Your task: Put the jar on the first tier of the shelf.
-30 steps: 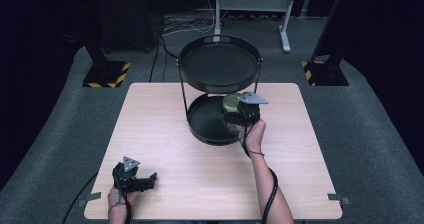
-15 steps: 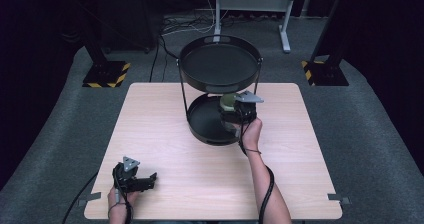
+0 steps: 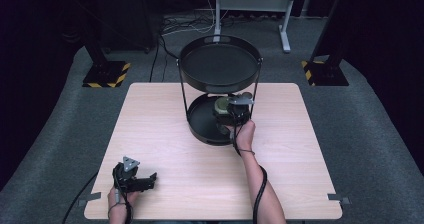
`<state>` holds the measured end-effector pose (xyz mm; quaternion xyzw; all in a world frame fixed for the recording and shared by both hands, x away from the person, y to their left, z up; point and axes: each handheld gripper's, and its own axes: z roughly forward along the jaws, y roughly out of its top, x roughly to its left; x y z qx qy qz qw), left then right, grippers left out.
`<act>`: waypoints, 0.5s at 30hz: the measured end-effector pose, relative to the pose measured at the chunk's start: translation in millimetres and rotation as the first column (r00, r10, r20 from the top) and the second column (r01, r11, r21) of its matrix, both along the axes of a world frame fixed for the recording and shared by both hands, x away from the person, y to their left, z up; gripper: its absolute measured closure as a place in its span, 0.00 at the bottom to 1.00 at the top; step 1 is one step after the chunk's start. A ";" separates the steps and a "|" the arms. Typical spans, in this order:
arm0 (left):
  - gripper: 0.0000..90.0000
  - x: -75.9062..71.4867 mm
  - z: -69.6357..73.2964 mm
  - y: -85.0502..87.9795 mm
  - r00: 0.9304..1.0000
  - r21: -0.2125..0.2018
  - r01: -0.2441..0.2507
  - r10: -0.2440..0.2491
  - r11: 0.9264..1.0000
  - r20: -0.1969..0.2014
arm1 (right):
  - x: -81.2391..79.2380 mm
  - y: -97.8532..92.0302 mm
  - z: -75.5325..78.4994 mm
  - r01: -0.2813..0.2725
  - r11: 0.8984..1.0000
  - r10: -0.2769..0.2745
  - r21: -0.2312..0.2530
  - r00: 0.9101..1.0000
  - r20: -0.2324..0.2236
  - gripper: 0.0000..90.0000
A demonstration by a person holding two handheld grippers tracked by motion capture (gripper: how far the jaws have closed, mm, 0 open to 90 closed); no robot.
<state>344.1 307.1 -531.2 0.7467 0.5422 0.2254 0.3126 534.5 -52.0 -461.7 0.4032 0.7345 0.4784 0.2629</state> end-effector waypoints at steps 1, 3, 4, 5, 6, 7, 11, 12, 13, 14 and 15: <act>0.01 0.0 0.0 0.0 1.000 0.001 0.001 -0.001 1.000 0.000 | 0.8 0.8 -2.8 0.000 1.000 0.000 0.001 1.000 -0.001 0.12; 0.01 0.0 0.0 0.0 1.000 0.000 0.000 0.000 1.000 0.000 | 0.7 1.0 -5.3 -0.003 1.000 0.003 0.018 1.000 0.013 0.12; 0.01 0.0 0.1 0.0 1.000 0.001 0.000 0.000 1.000 0.000 | 0.9 1.3 -5.9 -0.005 1.000 0.005 0.020 1.000 0.017 0.12; 0.01 0.0 0.1 0.0 1.000 0.001 0.001 -0.001 1.000 0.000 | 0.8 1.7 -6.1 -0.006 1.000 0.006 0.019 1.000 0.022 0.12; 0.01 0.0 0.0 0.0 1.000 0.000 0.000 0.000 1.000 0.001 | 0.3 1.7 -6.6 -0.006 1.000 0.006 0.019 1.000 0.025 0.12; 0.01 0.0 0.0 0.0 1.000 0.000 0.001 -0.001 1.000 0.000 | -0.5 1.4 -7.4 -0.008 1.000 0.007 0.021 0.999 0.033 0.12; 0.01 -0.1 0.0 -0.1 1.000 0.001 0.001 -0.001 1.000 0.001 | -3.9 -3.2 -12.2 -0.016 0.999 0.015 0.035 0.998 0.053 0.12; 0.01 0.0 0.0 -0.1 1.000 0.001 0.001 -0.001 1.000 0.001 | -4.6 -3.6 -12.4 -0.022 0.999 0.020 0.034 0.998 0.056 0.12; 0.01 -0.1 0.0 -0.1 1.000 0.001 0.001 -0.001 1.000 0.001 | -4.6 -3.8 -11.7 -0.023 0.999 0.021 0.031 0.999 0.050 0.12; 0.01 -0.1 0.0 -0.1 1.000 0.001 0.001 -0.001 1.000 0.001 | -4.5 -3.5 -11.0 -0.023 0.999 0.022 0.028 0.999 0.044 0.12; 0.01 -0.1 0.0 -0.1 1.000 0.001 0.001 -0.001 1.000 0.001 | -4.4 -3.2 -10.5 -0.023 0.999 0.022 0.024 0.999 0.041 0.12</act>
